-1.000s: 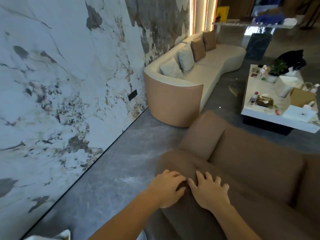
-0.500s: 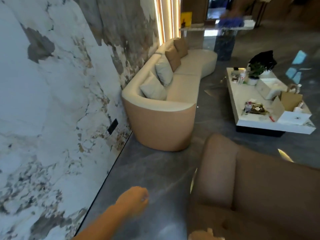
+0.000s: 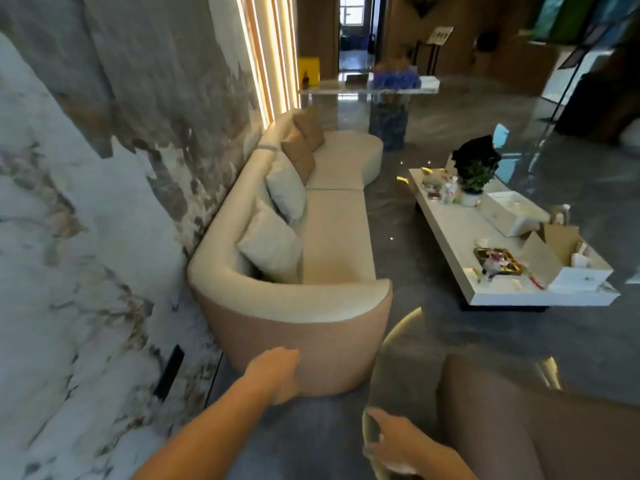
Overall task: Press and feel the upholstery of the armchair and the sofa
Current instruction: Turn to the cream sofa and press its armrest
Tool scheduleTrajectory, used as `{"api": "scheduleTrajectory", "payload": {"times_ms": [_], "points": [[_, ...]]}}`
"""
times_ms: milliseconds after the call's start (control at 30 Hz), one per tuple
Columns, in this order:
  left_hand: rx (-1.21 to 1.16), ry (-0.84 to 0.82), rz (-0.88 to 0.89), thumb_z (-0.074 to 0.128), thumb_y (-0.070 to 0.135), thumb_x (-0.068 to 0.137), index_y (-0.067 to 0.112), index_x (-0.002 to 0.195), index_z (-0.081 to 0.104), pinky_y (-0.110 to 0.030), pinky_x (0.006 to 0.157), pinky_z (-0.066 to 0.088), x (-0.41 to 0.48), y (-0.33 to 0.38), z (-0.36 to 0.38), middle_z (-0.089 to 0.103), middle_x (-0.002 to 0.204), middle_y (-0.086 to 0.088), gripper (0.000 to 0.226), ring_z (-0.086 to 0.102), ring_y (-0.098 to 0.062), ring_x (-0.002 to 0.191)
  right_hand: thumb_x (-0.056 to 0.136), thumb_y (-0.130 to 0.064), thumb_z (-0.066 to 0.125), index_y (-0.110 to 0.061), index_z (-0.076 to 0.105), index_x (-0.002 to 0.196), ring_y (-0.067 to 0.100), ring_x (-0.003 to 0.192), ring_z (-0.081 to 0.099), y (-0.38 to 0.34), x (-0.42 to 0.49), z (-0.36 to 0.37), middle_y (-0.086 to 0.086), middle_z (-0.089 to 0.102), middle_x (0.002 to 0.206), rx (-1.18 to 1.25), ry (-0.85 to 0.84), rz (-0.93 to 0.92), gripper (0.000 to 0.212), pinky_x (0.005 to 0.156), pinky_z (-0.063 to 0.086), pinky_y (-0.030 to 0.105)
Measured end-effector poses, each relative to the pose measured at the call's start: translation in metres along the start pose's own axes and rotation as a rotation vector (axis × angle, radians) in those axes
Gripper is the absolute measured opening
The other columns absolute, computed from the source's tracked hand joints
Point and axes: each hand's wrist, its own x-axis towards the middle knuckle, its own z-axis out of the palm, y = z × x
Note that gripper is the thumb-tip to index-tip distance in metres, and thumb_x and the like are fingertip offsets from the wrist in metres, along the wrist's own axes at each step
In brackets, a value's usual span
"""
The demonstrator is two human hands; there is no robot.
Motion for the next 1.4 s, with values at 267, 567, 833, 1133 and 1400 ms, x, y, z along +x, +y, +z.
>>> {"api": "scheduleTrajectory", "payload": {"times_ms": [267, 567, 833, 1133, 1400], "points": [[0.037, 0.351, -0.117, 0.032, 0.043, 0.099, 0.016, 0.131, 0.048, -0.036, 0.099, 0.04, 0.337, -0.108, 0.0, 0.053, 0.132, -0.006, 0.045, 0.048, -0.026, 0.119, 0.095, -0.057, 0.04, -0.045, 0.031, 0.148, 0.034, 0.145, 0.027, -0.083, 0.389, -0.072, 0.002, 0.033, 0.159, -0.26, 0.349, -0.135, 0.055, 0.113, 0.022, 0.063], [0.195, 0.382, 0.013, 0.048, 0.065, 0.068, 0.02, 0.092, 0.074, -0.038, 0.078, 0.039, 0.435, -0.17, 0.062, 0.075, 0.083, -0.001, 0.057, 0.068, -0.024, 0.074, 0.034, -0.055, 0.064, -0.035, 0.075, 0.076, 0.029, 0.067, 0.069, -0.086, 0.488, -0.059, 0.002, 0.076, 0.07, -0.064, 0.501, -0.152, 0.048, 0.073, 0.053, 0.056], [0.228, 0.426, -0.076, 0.03, 0.069, 0.086, 0.022, 0.091, 0.058, -0.046, 0.076, 0.042, 0.437, -0.151, 0.05, 0.059, 0.091, -0.005, 0.055, 0.053, -0.029, 0.087, 0.053, -0.078, 0.055, -0.031, 0.077, 0.089, 0.032, 0.076, 0.069, -0.072, 0.477, -0.064, 0.007, 0.072, 0.081, -0.268, 0.387, -0.167, 0.063, 0.075, 0.055, 0.058], [0.096, 0.492, -0.166, 0.043, 0.078, 0.067, 0.021, 0.073, 0.058, -0.044, 0.068, 0.025, 0.445, -0.092, 0.054, 0.057, 0.08, -0.004, 0.059, 0.058, -0.028, 0.077, 0.063, -0.049, 0.047, -0.021, 0.055, 0.045, 0.008, 0.035, 0.047, -0.037, 0.469, -0.102, -0.001, 0.045, 0.042, -0.292, 0.758, -0.378, 0.035, 0.043, 0.046, 0.031], [-0.078, 0.544, -0.153, 0.044, 0.076, 0.062, 0.035, 0.093, 0.073, -0.042, 0.093, 0.026, 0.406, -0.082, 0.07, 0.073, 0.101, -0.003, 0.059, 0.066, -0.026, 0.094, 0.054, -0.062, 0.051, -0.028, 0.078, 0.095, 0.03, 0.08, 0.075, -0.004, 0.445, -0.097, 0.002, 0.078, 0.096, -0.392, 0.668, -0.196, 0.06, 0.062, 0.057, 0.062]]}}
